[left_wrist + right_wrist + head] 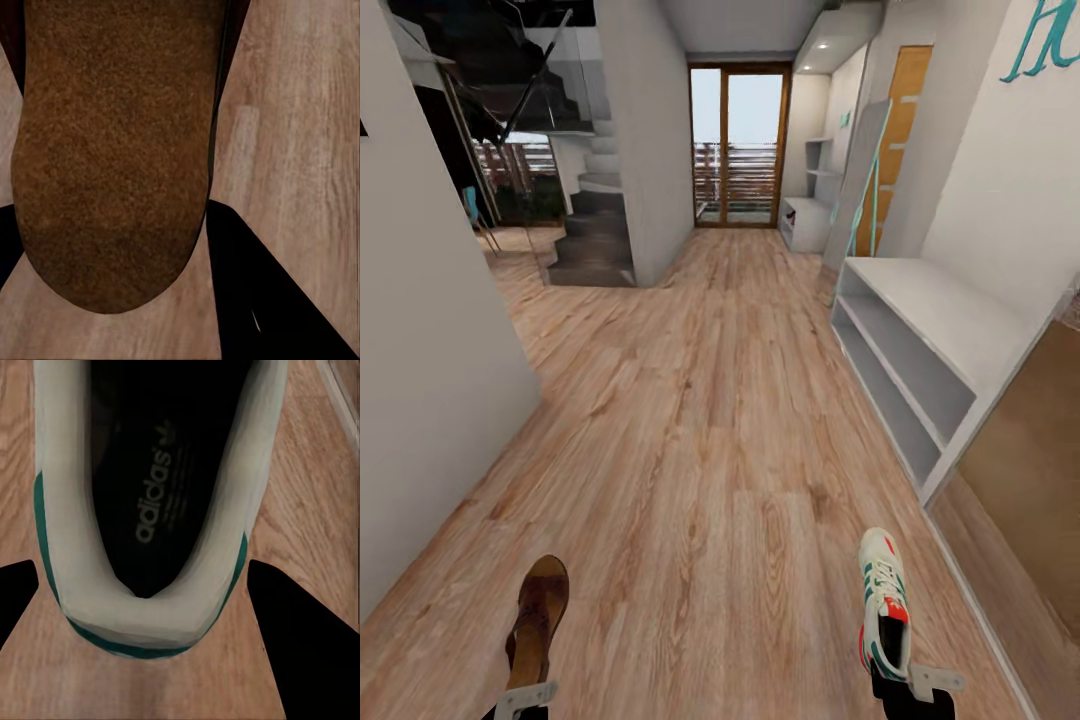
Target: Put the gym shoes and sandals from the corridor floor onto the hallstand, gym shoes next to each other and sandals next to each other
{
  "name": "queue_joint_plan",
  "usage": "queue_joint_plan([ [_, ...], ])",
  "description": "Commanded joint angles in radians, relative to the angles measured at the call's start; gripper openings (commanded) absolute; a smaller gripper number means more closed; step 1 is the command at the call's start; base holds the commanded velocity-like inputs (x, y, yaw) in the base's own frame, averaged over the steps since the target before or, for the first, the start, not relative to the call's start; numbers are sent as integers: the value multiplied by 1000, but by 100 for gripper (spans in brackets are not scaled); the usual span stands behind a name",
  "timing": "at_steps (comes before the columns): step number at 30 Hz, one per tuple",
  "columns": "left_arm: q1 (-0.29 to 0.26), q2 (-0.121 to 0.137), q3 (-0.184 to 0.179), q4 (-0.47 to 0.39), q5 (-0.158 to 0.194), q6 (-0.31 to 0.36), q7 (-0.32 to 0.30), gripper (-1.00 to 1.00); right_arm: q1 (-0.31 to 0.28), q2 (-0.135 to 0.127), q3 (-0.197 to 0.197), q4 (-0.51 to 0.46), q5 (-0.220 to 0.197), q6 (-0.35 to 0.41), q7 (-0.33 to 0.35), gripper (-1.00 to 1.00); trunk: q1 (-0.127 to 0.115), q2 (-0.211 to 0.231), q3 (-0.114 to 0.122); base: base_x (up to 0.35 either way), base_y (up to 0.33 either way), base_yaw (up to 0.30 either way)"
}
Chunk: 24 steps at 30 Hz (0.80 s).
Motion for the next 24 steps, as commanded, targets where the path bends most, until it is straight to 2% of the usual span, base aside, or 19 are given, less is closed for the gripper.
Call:
queue_joint_plan([
  [1,-1,0,9,0,-13,-4,-5,-100,-1,0,-3,1,-1,-3,2,-100,0,0,0,336,0,-240],
  [9,-1,0,9,0,-13,-3,-5,-100,-1,2,-2,2,-1,-5,2,-100,0,0,11,336,0,-194],
  [24,-1,0,10,0,-11,-3,-5,-100,-1,2,-2,3,1,-5,2,-100,0,0,33,335,0,-80],
])
